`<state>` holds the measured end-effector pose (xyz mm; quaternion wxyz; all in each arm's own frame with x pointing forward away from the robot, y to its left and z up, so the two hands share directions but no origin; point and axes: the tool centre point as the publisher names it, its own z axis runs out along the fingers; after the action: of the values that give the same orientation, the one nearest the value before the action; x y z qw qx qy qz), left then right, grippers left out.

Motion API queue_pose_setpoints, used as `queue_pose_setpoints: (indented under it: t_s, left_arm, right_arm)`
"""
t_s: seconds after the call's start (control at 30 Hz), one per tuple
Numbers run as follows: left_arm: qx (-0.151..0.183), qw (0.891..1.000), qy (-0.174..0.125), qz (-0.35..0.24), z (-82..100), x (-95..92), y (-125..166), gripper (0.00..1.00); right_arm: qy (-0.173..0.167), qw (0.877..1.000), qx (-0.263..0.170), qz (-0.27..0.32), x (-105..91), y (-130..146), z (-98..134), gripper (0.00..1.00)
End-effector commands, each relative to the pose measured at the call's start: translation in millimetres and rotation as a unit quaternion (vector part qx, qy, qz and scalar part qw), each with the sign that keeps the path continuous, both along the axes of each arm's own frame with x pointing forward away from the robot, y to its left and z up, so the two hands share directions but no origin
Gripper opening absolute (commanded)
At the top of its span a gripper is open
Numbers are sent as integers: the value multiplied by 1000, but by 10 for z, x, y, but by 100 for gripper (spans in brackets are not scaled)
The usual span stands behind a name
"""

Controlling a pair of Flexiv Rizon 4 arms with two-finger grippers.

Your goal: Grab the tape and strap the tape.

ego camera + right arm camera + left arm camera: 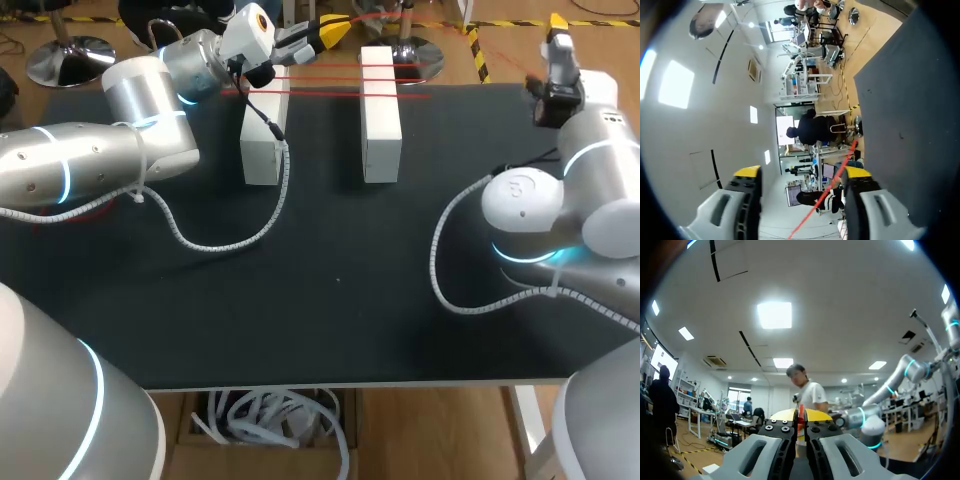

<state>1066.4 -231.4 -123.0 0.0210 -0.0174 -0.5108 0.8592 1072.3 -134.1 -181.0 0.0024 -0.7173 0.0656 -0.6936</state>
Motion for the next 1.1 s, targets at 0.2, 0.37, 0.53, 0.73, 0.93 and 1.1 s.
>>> queue_pose_setpoints:
  t_s: [0.2,0.37,0.53,0.73,0.93,1.1]
  left_arm:
    - [0,1000,0,-1,-3,8,0,0]
    - [0,1000,0,-1,-3,8,0,0]
    - [0,1000,0,-1,-3,8,0,0]
    - [0,1000,0,-1,-3,8,0,0]
    - [0,1000,0,-1,-3,8,0,0]
    - [0,1000,0,-1,-3,8,0,0]
  right_arm:
    - [-3,1000,-2,9,-5,48,11,45]
    - [2,1000,-5,13,-48,76,-11,45]
    - [5,1000,-4,15,-89,95,-30,45]
    - [9,1000,0,13,-115,108,-22,45]
    - [9,1000,-1,7,-109,107,-17,44]
    - [7,1000,-2,5,-92,97,-11,43]
